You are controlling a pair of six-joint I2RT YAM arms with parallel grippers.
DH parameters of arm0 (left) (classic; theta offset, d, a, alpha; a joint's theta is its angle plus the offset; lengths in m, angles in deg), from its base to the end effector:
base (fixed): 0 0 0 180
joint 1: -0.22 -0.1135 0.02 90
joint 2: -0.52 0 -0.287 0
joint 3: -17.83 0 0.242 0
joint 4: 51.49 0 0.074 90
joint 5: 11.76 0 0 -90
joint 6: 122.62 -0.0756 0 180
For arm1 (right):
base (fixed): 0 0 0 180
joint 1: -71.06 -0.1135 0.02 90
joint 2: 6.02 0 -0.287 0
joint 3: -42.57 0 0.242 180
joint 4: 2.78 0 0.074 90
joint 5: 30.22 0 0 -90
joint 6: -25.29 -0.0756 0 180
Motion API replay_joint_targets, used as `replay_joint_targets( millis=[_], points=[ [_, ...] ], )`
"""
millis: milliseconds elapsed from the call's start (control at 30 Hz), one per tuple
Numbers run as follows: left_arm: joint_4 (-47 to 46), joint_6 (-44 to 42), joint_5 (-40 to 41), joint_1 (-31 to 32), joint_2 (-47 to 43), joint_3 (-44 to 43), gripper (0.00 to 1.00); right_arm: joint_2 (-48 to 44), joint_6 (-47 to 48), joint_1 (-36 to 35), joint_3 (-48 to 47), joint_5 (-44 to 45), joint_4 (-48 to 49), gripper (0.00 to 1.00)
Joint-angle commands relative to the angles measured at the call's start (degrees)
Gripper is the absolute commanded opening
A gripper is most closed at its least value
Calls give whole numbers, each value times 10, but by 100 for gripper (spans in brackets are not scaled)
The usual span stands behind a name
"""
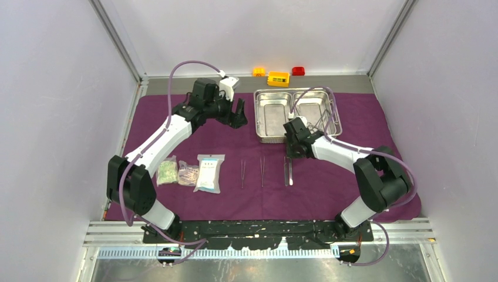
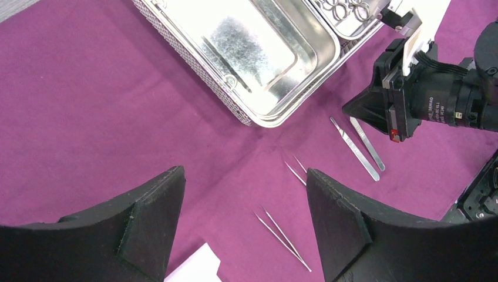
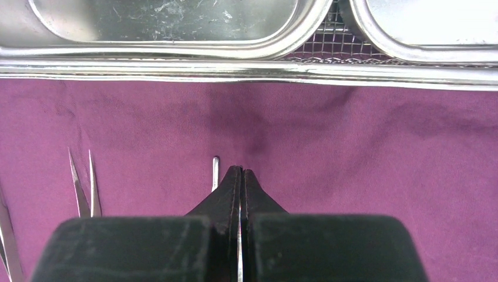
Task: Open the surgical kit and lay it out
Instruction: Place the medical item in the surgical kit.
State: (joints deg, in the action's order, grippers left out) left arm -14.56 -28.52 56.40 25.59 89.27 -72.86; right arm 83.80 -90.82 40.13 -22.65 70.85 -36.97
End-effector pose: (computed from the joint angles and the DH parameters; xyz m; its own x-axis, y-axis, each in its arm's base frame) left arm 0.3256 -0.1855 0.3259 -0.5649 0.1944 -0.8019 0.6343 0.7239 -0.2714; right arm 0.2785 0.1499 0.1730 -0.8432 -0.0017 -0.5376 -0.0534 0.9953 0.0806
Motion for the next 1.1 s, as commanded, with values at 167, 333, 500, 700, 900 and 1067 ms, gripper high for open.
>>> replay_joint_targets(
  millis=[167, 333, 500, 700, 900, 1067],
  points=[
    [-24, 5, -7, -1, 0, -9, 77, 9, -1, 1, 5, -6, 25, 0],
    [-23, 5, -8, -2, 0, -9, 77, 8, -1, 2, 6, -7, 27, 0],
    [-24, 5, -9, -1, 0, -8, 77, 8, -3, 4, 9, -13, 31, 6],
    [-24, 4, -8, -1, -4, -7, 77, 10, -5, 8, 7, -16, 29, 7],
    [-23, 4, -8, -2, -6, -6, 78, 4, -4, 11, 4, -16, 25, 17],
    [-22, 3, -8, -1, -8, -7, 78, -2, -5, 18, -3, -17, 18, 28]
  ],
)
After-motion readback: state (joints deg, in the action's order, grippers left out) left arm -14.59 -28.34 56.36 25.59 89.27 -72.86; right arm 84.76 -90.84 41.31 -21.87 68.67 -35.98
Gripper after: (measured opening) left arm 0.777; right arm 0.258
